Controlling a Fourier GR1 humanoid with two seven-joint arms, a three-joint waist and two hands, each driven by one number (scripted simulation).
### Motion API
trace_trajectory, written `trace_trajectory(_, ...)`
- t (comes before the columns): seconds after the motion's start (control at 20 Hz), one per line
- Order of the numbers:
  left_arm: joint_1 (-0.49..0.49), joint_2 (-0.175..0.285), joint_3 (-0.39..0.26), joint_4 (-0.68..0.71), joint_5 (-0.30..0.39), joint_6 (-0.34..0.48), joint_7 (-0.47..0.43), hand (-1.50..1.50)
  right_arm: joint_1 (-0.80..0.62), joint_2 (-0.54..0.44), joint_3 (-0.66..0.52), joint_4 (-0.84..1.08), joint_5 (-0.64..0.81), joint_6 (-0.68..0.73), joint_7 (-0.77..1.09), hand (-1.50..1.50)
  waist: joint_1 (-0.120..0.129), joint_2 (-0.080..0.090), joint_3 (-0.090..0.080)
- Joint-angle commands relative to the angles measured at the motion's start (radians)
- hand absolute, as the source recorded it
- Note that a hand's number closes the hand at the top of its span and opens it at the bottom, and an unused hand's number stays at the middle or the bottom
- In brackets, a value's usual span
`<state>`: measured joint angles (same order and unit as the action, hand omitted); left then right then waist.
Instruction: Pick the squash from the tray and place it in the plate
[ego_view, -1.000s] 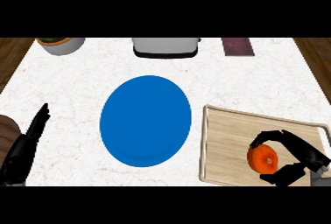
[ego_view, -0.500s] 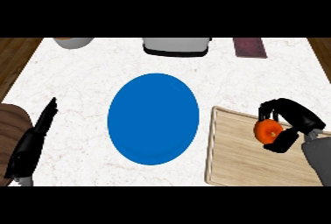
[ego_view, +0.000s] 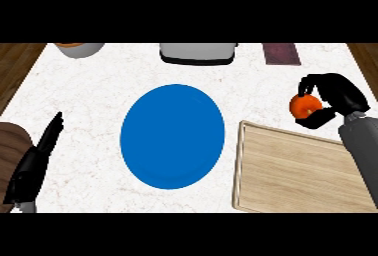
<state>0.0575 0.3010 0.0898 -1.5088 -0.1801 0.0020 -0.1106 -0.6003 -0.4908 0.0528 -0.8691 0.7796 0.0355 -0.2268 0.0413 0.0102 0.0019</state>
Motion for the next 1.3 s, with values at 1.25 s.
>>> trace_trajectory(1.25, -0.001, -0.039, 0.029, 0.013, -0.03, 0.004, 0.005, 0.0, -0.114, 0.412, 0.171, -0.681, -0.166, 0.216, 0.334, 1.5, -0.041, -0.013, -0.003)
